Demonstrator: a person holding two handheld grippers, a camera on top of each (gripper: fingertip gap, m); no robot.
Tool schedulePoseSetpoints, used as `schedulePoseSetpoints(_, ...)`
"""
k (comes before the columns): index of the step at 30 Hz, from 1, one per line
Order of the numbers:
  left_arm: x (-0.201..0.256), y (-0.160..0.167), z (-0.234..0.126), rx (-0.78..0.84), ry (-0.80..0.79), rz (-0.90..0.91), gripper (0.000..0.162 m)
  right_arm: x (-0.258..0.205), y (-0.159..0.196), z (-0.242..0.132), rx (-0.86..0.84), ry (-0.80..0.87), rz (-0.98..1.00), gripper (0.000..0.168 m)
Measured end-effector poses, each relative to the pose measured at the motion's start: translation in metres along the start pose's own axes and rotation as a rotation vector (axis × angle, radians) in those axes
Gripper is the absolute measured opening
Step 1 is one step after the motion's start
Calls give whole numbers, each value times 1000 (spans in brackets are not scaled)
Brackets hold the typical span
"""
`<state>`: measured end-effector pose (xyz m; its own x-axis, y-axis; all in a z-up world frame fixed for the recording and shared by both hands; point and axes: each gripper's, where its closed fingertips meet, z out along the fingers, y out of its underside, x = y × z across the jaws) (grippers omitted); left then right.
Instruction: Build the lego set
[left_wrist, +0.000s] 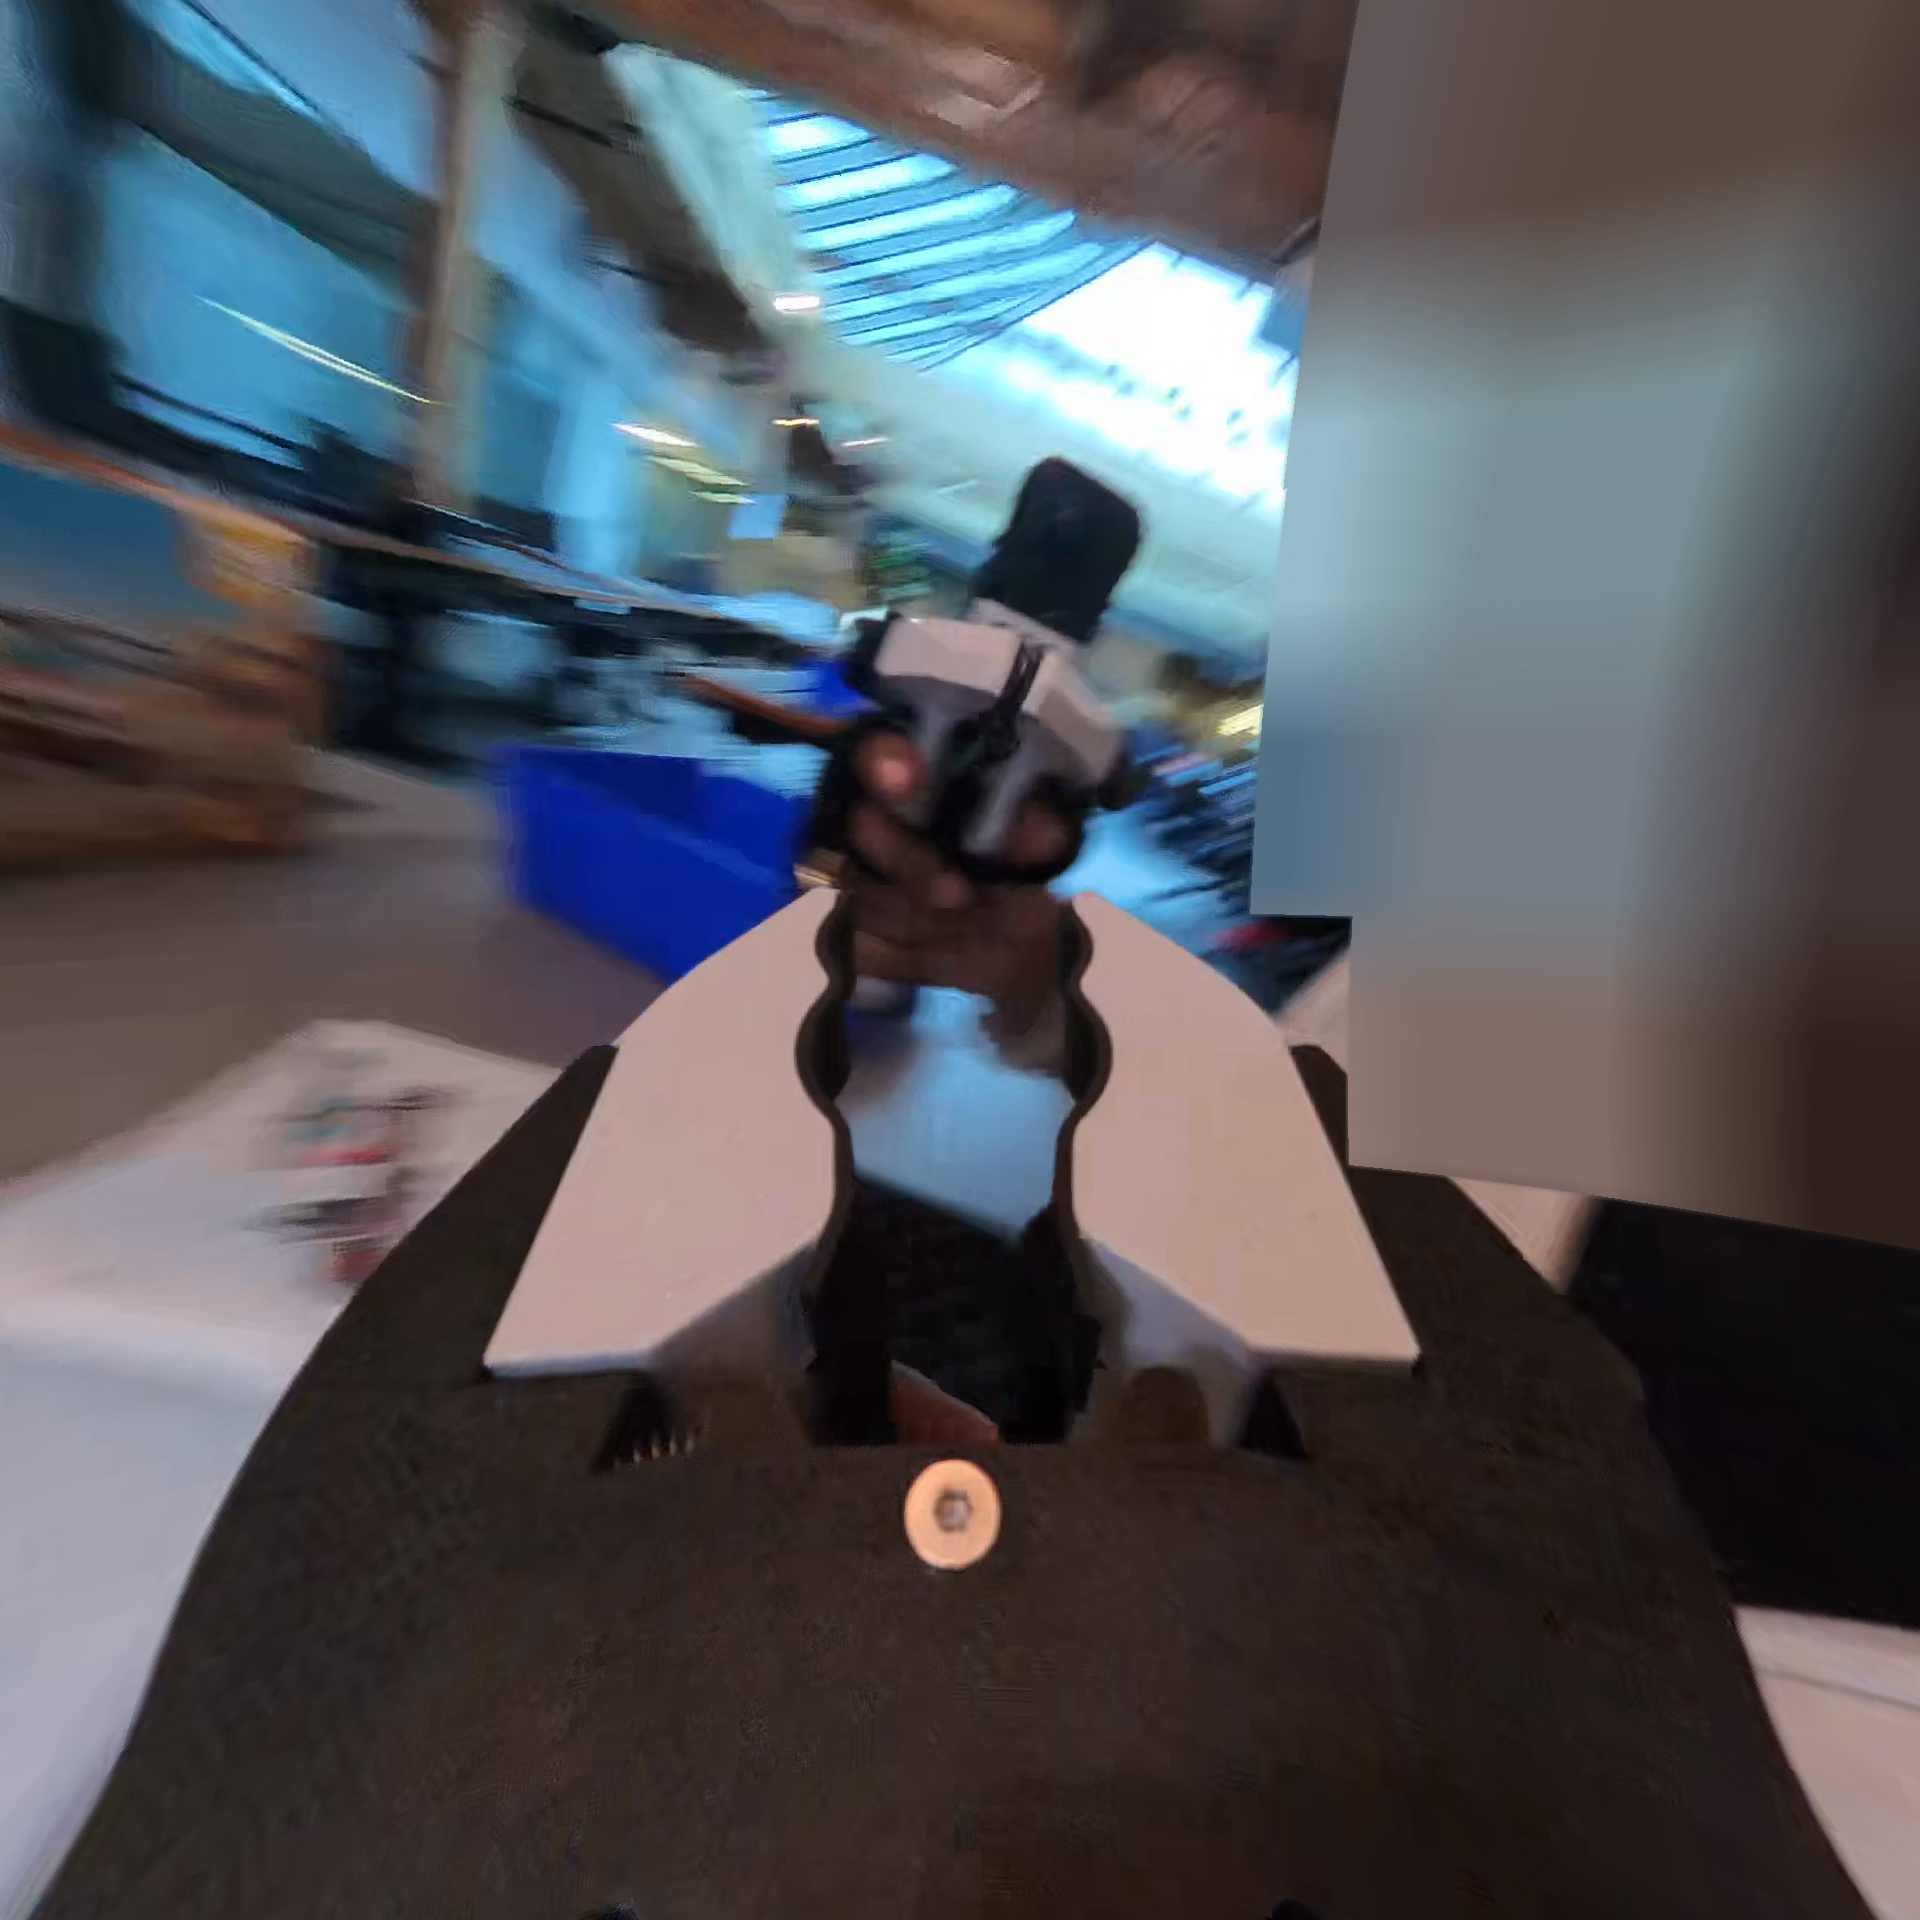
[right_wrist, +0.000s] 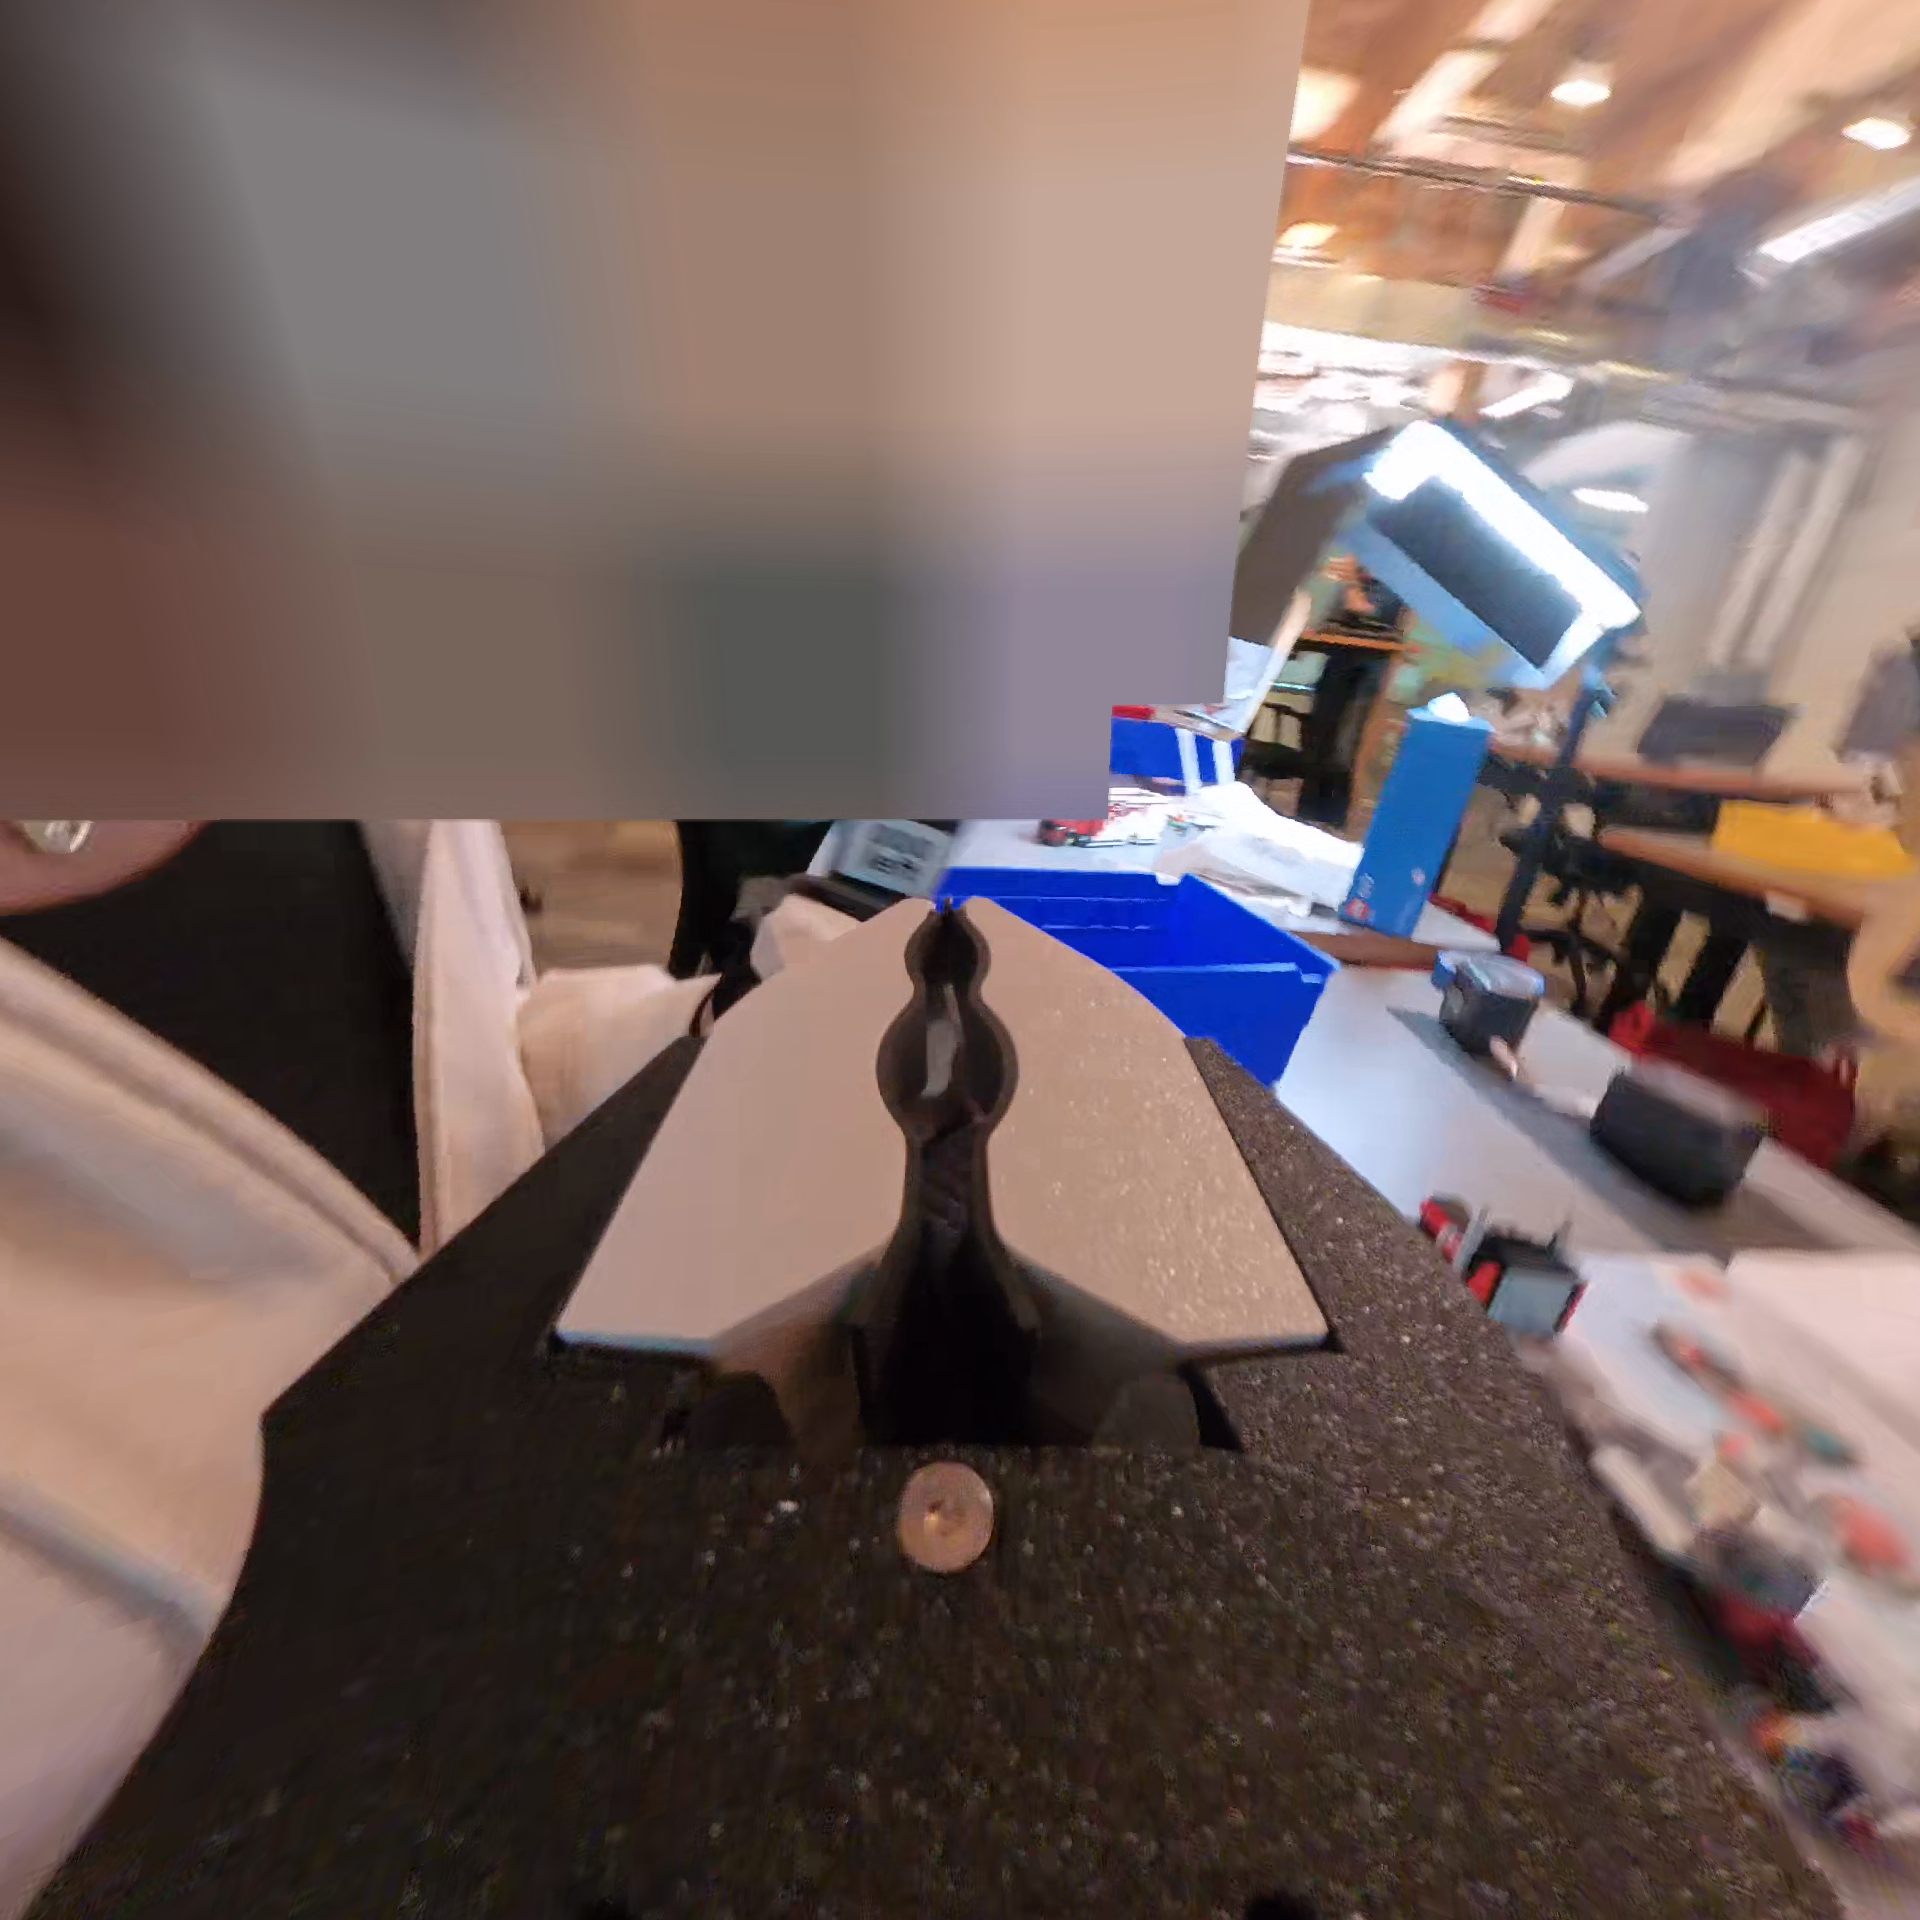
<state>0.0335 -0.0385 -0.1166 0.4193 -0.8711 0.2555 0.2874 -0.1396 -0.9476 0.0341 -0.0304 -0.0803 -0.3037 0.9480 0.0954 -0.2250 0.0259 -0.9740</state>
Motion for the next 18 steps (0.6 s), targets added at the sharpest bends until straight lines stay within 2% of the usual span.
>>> schedulePoseSetpoints(2,-9,-4,-2,-43,-151,265,31,8,12,-5,33,87,155,1)
schedulePoseSetpoints(4,-9,-4,3,-82,-179,352,22,10,21,-7,60,116,290,1)
schedulePoseSetpoints(8,-8,4,13,-104,-129,270,11,10,33,-8,72,127,431,1)
schedulePoseSetpoints(11,-10,8,14,-97,-120,219,3,7,39,-7,50,129,440,1)
schedulePoseSetpoints(15,-8,13,10,-103,-85,167,1,2,45,-6,16,101,430,1)
schedulePoseSetpoints(18,-9,12,3,-75,-74,134,2,-2,53,-9,-70,67,360,15)
